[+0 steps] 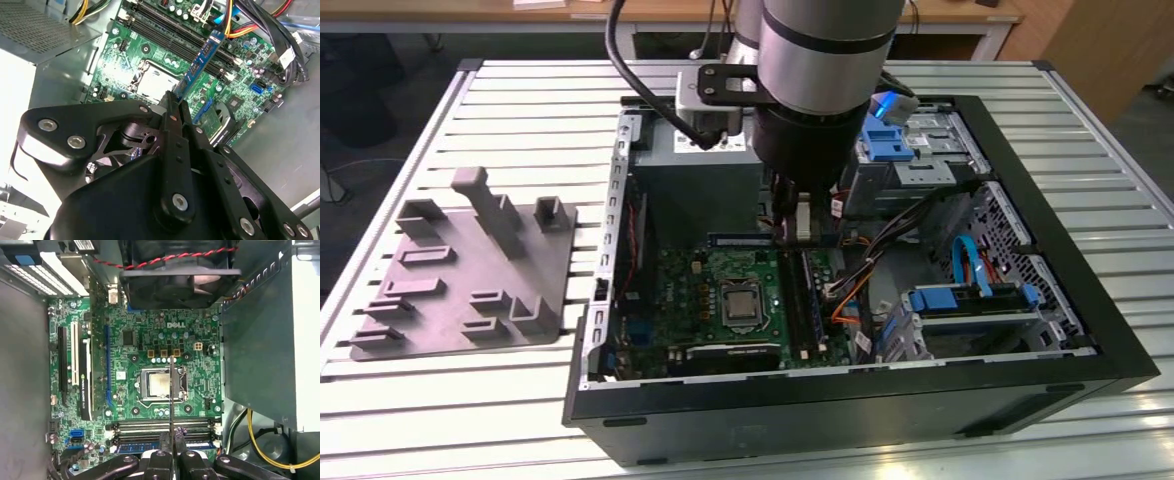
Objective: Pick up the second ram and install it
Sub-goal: 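Pick up the second ram and move it above second insertion slot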
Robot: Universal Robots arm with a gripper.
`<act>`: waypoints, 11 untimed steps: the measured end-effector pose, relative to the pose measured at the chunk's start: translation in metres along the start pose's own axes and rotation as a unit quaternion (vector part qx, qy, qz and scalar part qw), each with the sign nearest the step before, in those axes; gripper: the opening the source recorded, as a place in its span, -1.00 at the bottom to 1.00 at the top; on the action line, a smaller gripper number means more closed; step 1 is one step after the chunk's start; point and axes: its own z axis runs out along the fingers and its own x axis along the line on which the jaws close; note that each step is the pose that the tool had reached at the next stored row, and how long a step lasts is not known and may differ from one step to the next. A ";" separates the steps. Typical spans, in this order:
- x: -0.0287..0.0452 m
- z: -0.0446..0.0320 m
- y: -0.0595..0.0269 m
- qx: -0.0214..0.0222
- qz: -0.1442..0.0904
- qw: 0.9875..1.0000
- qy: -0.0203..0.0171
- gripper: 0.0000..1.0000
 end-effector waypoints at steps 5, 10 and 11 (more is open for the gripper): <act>0.0019 0.0062 -0.0011 0.000 0.000 1.000 0.000 -0.73; 0.0024 0.0095 -0.0051 0.000 0.000 1.000 0.000 -0.73; 0.0024 0.0099 -0.0059 0.000 0.000 1.000 0.000 -0.73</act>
